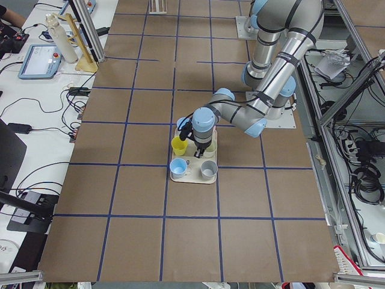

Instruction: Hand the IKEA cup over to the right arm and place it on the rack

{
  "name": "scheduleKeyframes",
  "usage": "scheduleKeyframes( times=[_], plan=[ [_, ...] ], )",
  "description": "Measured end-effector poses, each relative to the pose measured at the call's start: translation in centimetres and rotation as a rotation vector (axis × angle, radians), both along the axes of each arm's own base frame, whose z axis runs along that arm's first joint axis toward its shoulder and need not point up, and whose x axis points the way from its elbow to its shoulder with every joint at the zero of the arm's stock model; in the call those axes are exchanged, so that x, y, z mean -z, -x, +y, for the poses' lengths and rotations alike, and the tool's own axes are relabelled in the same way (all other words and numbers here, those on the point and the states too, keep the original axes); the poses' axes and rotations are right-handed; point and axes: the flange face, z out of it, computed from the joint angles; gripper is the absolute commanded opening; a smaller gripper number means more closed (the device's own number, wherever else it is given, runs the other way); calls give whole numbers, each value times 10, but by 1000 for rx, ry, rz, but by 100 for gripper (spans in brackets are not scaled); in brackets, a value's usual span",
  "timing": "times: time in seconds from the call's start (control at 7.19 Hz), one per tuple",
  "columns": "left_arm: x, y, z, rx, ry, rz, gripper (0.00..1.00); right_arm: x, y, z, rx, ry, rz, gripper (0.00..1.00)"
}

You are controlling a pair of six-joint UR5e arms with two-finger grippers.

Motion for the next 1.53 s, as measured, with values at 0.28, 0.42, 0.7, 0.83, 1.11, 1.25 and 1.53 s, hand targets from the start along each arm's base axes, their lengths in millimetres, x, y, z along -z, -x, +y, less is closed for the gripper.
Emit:
scheduleKeyframes(
  times=[0.28,0.42,0.7,0.83,1.11,1.25,1.53],
  plan=[
    [1,0,0,-7,0,1,15,-1,0,0,2,0,-4,100],
    [1,0,0,-8,0,1,11,-1,0,0,3,-1,-5,100],
    [-1,0,-1,-9,4,-1,7,-1,0,0,3,0,-6,100],
    [-3,0,-1,-8,7,-5,4,-1,0,-1,2,0,-5,100],
    [-12,0,-1,-6,13,-14,2,0,0,0,0,1,-1,100],
    [-19,-1,-2,-6,18,-22,2,0,0,0,0,0,-1,100],
    [-52,3,-1,-2,17,-19,0,-1,0,0,2,-2,-3,100]
  ],
)
